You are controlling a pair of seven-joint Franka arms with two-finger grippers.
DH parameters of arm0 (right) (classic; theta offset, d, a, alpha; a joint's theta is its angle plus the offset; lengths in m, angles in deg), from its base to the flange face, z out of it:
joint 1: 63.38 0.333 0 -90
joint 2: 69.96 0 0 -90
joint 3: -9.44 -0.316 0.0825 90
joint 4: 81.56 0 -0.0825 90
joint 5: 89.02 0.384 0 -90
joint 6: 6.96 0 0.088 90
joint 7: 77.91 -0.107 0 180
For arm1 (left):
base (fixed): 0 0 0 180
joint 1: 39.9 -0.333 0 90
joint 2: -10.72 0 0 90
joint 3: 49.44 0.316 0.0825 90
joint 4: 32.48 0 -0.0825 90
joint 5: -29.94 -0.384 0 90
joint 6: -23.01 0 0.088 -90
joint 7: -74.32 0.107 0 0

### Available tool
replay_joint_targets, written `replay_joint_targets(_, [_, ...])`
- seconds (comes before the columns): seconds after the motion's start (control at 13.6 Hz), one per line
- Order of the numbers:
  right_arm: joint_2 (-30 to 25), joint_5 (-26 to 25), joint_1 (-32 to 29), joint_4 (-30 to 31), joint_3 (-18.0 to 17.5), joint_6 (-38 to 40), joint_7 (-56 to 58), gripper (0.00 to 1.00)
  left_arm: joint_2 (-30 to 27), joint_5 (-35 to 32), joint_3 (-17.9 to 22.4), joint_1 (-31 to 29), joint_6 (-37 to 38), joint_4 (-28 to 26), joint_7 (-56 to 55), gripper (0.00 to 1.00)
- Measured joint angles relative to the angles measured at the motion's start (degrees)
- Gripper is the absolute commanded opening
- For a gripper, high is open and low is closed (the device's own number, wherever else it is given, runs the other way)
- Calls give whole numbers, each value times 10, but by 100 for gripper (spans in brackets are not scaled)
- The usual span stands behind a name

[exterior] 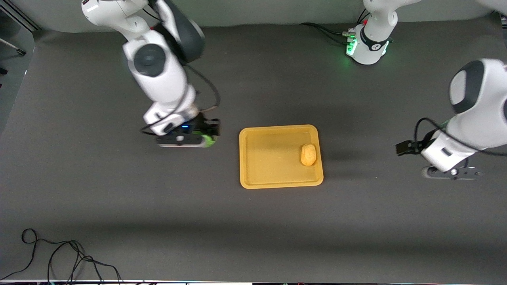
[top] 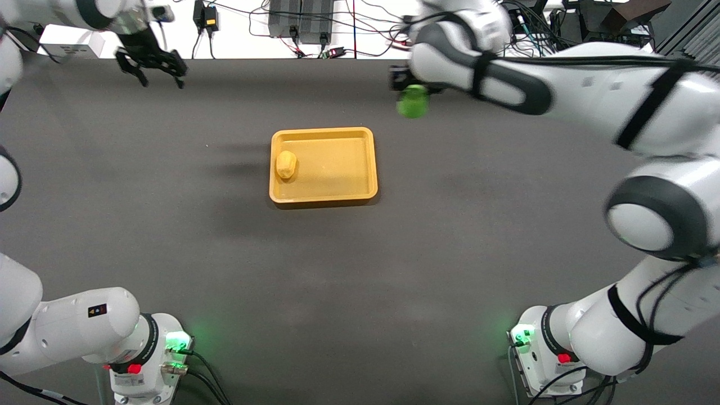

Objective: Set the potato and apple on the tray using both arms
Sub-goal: 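Carry the apple onto the tray with the right gripper while the left gripper withdraws, then open the right gripper to release the apple beside the potato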

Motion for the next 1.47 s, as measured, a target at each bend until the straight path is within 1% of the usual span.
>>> replay_joint_targets(0.22, [124,-2,64,-154,0,28,-108,28,-46,15,0,-33,21,-2,68,100])
replay_joint_targets(0.37, [181,-12,100,-220,1,40,-159,28,-56,19,1,-60,22,-7,101,100])
replay_joint_targets(0.51, [212,-22,129,-247,1,42,-195,28,-54,21,1,-75,22,-10,115,100])
replay_joint_targets(0.66, [240,-23,141,-252,1,29,-203,28,-55,22,3,-72,25,-11,118,100])
replay_joint_targets(0.73, [256,-23,141,-252,2,9,-203,28,-57,23,22,-54,31,-11,122,100])
replay_joint_targets(0.81, [275,-23,140,-252,3,-15,-203,28,-62,28,73,-5,36,-11,125,100])
replay_joint_targets(0.95, [315,-25,141,-252,5,-65,-203,28,-78,57,199,118,39,-11,128,100])
replay_joint_targets(1.03, [334,-32,142,-253,5,-86,-203,28,-88,66,236,155,46,-11,128,100])
replay_joint_targets(1.1, [352,-44,143,-253,5,-103,-204,28,-97,69,251,172,55,-12,128,100])
replay_joint_targets(1.25, [378,-61,144,-255,5,-123,-215,29,-108,71,259,178,59,-12,129,100])
replay_joint_targets(1.32, [386,-64,144,-256,5,-127,-216,49,-109,71,260,178,59,-13,130,100])
replay_joint_targets(1.39, [389,-65,144,-259,5,-127,-216,99,-108,71,262,178,59,-14,132,100])
replay_joint_targets(1.47, [390,-65,144,-261,5,-127,-216,100,-108,70,264,178,59,-14,132,100])
